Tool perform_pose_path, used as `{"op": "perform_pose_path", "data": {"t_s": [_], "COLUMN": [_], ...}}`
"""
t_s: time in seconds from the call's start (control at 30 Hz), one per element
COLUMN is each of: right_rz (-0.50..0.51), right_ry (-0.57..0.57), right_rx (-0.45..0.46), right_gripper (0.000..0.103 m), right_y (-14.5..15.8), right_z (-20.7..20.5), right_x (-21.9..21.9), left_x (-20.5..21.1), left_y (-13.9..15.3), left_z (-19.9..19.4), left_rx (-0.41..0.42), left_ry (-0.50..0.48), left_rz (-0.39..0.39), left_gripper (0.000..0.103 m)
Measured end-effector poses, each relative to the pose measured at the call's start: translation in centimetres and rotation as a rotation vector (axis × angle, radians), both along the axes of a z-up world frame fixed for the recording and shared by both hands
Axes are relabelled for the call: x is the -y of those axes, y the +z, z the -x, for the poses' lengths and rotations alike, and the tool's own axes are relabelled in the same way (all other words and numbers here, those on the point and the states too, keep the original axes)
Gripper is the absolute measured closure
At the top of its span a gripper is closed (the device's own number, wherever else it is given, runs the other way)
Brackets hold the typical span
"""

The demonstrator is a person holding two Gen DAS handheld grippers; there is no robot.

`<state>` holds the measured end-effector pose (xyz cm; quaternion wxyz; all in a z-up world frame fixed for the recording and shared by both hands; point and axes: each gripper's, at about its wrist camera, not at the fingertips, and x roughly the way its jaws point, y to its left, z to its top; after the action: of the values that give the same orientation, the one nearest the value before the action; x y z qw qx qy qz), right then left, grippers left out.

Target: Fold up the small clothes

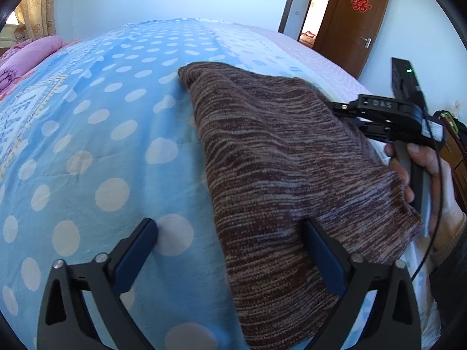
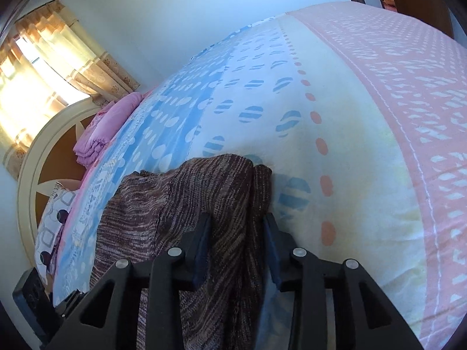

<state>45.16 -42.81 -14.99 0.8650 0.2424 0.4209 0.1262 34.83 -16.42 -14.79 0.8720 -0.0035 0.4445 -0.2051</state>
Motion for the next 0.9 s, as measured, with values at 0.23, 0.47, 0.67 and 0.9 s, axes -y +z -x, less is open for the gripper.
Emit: {"op": "perform_pose_path", "data": {"t_s": [0.23,0.47,0.67,0.9], "right_rz": [-0.072,-0.054,-0.072,-0.012], "right_ry": [0.04,0.037,0.034,0.034], "right_rx": [0.0,0.013,0.004,0.033], "right_gripper": [0.081,0.082,0.082,0.083], "right_y": [-0.4,-0.4,-0.7,-0.3], "right_z": [0.0,0.2,-0.1,0.3], "right_x": [0.2,-0.2,0.0,-0.5], "left_x": [0.7,1.2,1.9,1.7], "left_y": [0.4,0.5,0.5,1.2], "left_z": [0.7,1.0,0.7,1.4], "left_rx": [0.018,0.014,0.005,0.03], "left_ry": [-0.062,-0.091,-0.112,-0.115], "left_rz": [0.015,0.03,0.012,0.032], "left_gripper": [0.024,0.036,0.029,0.067]}}
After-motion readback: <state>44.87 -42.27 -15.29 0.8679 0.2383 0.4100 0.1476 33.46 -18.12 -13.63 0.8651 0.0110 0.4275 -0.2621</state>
